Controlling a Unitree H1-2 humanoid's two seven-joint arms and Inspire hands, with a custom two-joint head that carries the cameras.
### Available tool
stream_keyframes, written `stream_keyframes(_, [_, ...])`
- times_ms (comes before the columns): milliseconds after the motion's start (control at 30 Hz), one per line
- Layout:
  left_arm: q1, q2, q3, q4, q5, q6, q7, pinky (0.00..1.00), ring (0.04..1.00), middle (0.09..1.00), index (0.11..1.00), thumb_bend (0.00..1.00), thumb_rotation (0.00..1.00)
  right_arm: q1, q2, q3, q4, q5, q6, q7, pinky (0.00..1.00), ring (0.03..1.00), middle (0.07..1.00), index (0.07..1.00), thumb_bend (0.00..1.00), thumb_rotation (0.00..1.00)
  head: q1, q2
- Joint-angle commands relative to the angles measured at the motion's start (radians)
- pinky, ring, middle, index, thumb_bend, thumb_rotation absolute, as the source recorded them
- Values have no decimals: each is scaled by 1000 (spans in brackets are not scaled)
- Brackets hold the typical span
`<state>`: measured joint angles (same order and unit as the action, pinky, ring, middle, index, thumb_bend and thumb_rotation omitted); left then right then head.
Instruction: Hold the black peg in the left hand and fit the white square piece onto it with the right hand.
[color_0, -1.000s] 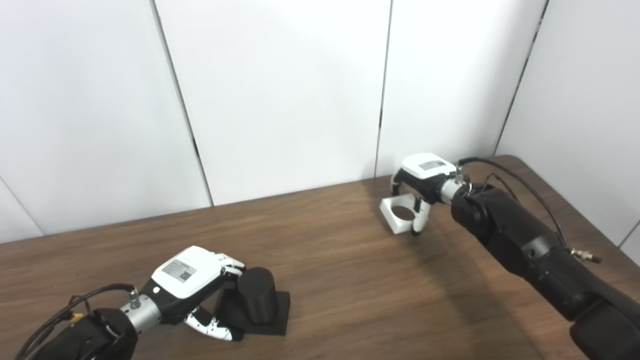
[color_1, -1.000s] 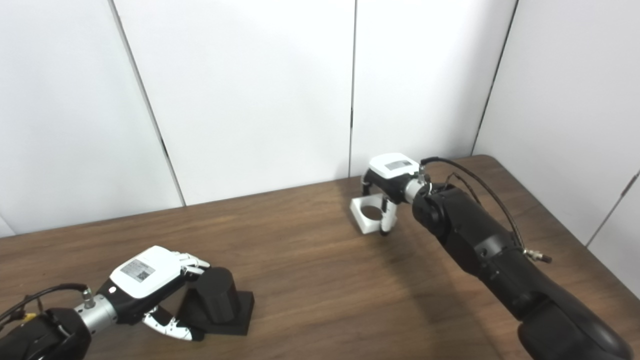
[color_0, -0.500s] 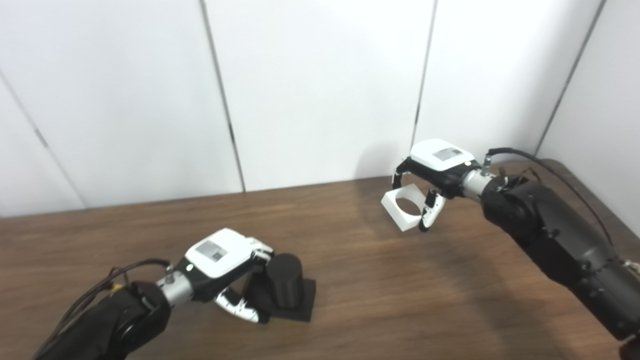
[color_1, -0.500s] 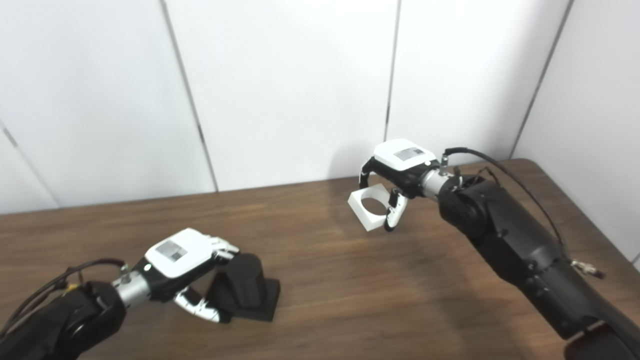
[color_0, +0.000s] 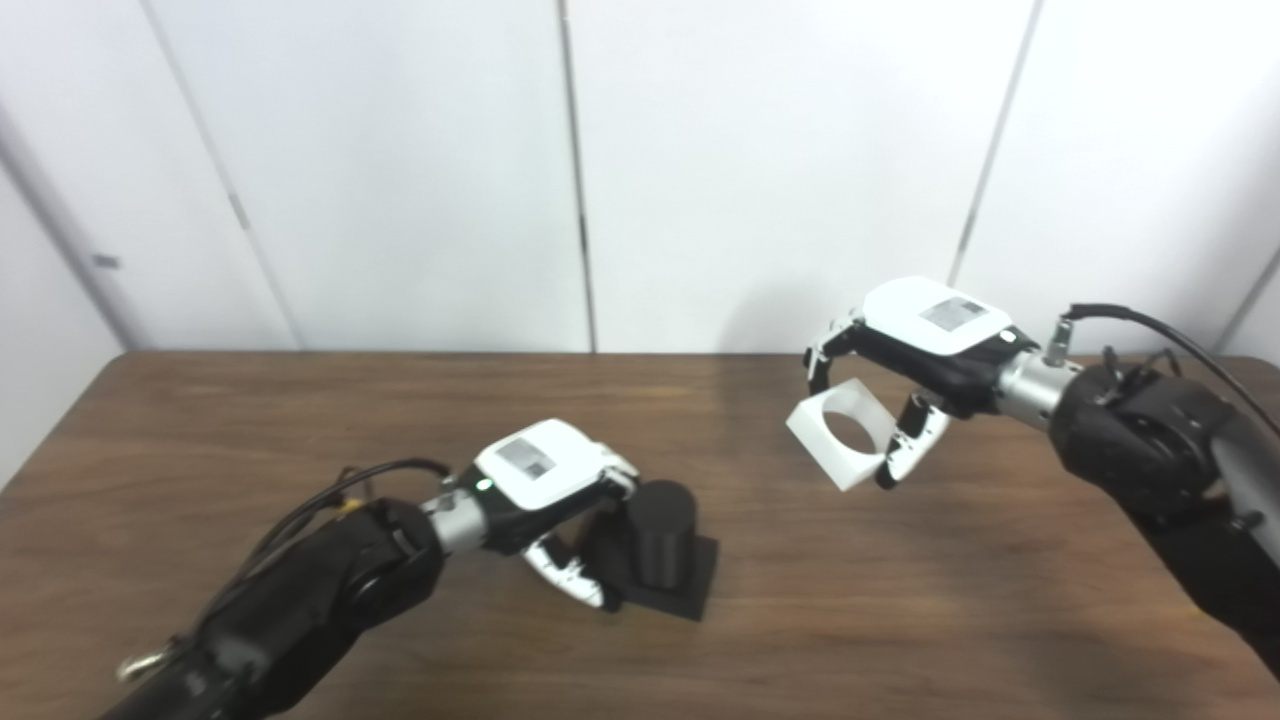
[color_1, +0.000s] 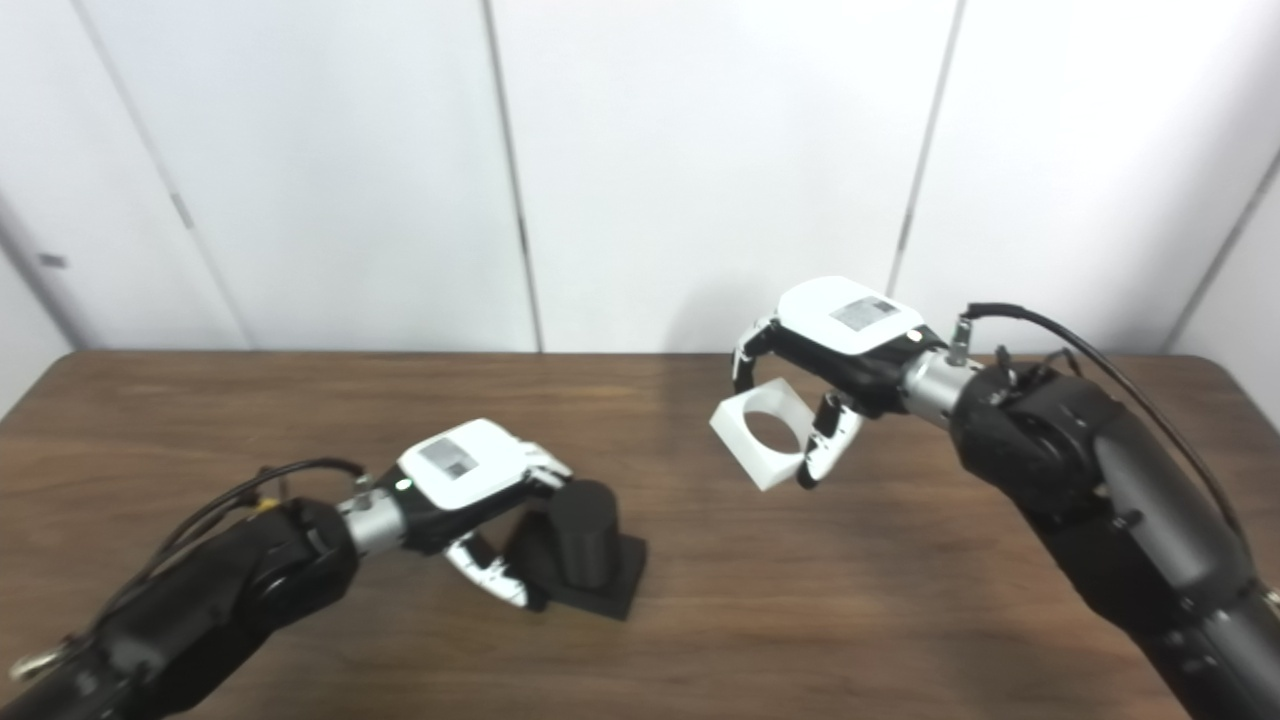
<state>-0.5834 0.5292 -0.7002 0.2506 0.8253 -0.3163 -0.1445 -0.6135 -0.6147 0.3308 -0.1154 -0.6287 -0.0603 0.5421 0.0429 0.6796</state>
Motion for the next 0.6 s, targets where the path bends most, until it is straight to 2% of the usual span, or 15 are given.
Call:
stream_keyframes(0, [58, -6, -71, 32, 70, 9, -151, 727, 814, 806, 492, 518, 83, -62, 1, -29, -60, 37, -29, -5, 672, 792, 748, 478, 519, 134, 0, 1])
stream_keyframes(233, [61, -6, -65, 23, 67, 20, -159, 736, 822, 806, 492, 519, 83, -61, 58, -18, -119, 48, -11, 25, 680, 800, 753, 478, 518, 135, -4, 2])
stream_keyframes(567, [58, -13, -74, 19, 82, 34, -172, 725, 823, 817, 492, 518, 85, -51, 157, -7, -126, 34, 8, 34, 688, 804, 753, 478, 519, 134, 1, 4])
